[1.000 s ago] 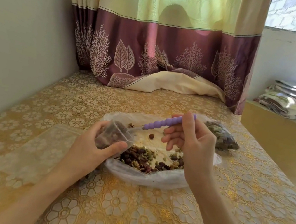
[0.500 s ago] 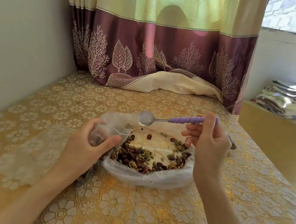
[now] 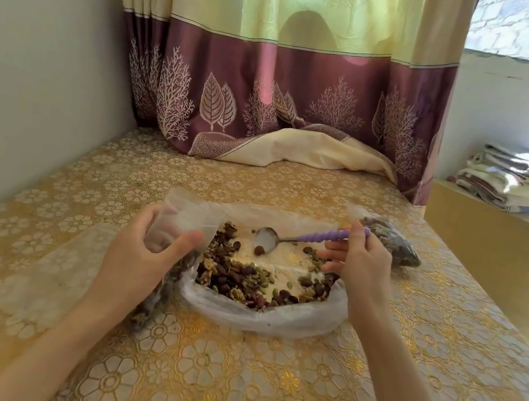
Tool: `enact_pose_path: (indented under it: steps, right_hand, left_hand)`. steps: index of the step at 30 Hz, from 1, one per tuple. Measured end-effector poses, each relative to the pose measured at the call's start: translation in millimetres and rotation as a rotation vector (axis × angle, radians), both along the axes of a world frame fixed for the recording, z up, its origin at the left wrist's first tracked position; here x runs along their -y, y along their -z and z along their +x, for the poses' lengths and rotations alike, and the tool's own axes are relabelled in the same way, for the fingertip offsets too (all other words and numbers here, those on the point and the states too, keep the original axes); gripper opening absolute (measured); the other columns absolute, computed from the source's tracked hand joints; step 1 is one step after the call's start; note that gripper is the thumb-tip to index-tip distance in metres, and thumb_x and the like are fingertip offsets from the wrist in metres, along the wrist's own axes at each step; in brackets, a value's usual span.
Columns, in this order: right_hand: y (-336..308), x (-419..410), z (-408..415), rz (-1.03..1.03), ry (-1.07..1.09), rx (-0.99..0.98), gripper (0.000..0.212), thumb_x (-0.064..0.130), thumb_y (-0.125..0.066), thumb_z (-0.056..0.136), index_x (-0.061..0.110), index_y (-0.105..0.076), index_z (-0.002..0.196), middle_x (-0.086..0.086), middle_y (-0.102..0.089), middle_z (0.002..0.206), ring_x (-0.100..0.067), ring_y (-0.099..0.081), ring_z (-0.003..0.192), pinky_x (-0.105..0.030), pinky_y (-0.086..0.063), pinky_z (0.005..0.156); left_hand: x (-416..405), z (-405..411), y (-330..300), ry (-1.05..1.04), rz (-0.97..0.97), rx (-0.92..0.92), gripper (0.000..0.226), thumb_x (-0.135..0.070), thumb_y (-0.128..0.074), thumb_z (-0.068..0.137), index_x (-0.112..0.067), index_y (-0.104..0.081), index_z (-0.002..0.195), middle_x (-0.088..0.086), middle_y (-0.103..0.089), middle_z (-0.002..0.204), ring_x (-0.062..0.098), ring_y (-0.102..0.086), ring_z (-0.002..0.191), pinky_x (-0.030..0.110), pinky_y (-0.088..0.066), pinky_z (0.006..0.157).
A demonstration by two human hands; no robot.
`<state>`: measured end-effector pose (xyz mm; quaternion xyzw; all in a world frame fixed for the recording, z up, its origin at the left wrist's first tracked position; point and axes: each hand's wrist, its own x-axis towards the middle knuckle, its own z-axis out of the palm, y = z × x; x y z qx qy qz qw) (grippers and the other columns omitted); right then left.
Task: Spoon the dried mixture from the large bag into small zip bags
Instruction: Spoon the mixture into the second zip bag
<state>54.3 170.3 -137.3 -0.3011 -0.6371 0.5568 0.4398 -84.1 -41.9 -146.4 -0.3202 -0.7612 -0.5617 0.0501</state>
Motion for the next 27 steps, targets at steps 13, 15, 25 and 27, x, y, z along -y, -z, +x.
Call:
enact_pose_path:
  steps: [13, 15, 25, 27]
  right_hand:
    - [-3, 8, 0, -0.018, -0.132, 0.042, 0.044, 0.025, -0.041, 0.101, 0.001, -0.062, 0.071, 0.001, -0.06, 0.047, -0.009, -0.049, 0.039, -0.018, -0.035, 0.035]
    - [-1, 11, -1, -0.057, -0.176, 0.042, 0.044, 0.025, -0.041, 0.101, 0.001, -0.062, 0.071, 0.0, -0.062, 0.048, -0.01, -0.05, 0.039, -0.019, -0.036, 0.034]
    - [-5, 6, 3, -0.134, -0.094, -0.015, 0.046, 0.025, -0.042, 0.102, 0.002, -0.061, 0.067, -0.001, -0.06, 0.045, -0.009, -0.048, 0.036, -0.018, -0.036, 0.034]
    - [-6, 4, 5, -0.138, -0.065, -0.033, 0.046, 0.025, -0.042, 0.101, 0.002, -0.06, 0.067, 0.0, -0.058, 0.043, -0.008, -0.047, 0.034, -0.017, -0.034, 0.033]
  left_hand:
    - [3, -3, -4, 0.009, 0.037, 0.005, 0.05, -0.061, -0.061, 0.067, -0.027, -0.057, 0.103, -0.008, -0.068, 0.091, 0.004, -0.063, 0.08, 0.027, -0.049, 0.073]
    - [2, -3, -4, 0.013, 0.025, 0.001, 0.052, -0.061, -0.061, 0.067, -0.025, -0.056, 0.105, -0.006, -0.067, 0.092, 0.011, -0.063, 0.084, 0.03, -0.05, 0.074]
    - [0, -1, 1, 0.047, -0.037, 0.014, 0.057, -0.075, -0.062, 0.061, -0.036, -0.054, 0.102, 0.002, -0.068, 0.081, 0.004, -0.061, 0.072, 0.024, -0.046, 0.065]
    - [-1, -1, 2, 0.07, -0.04, 0.022, 0.052, -0.07, -0.064, 0.063, -0.037, -0.054, 0.101, 0.011, -0.067, 0.081, 0.016, -0.061, 0.069, 0.03, -0.048, 0.063]
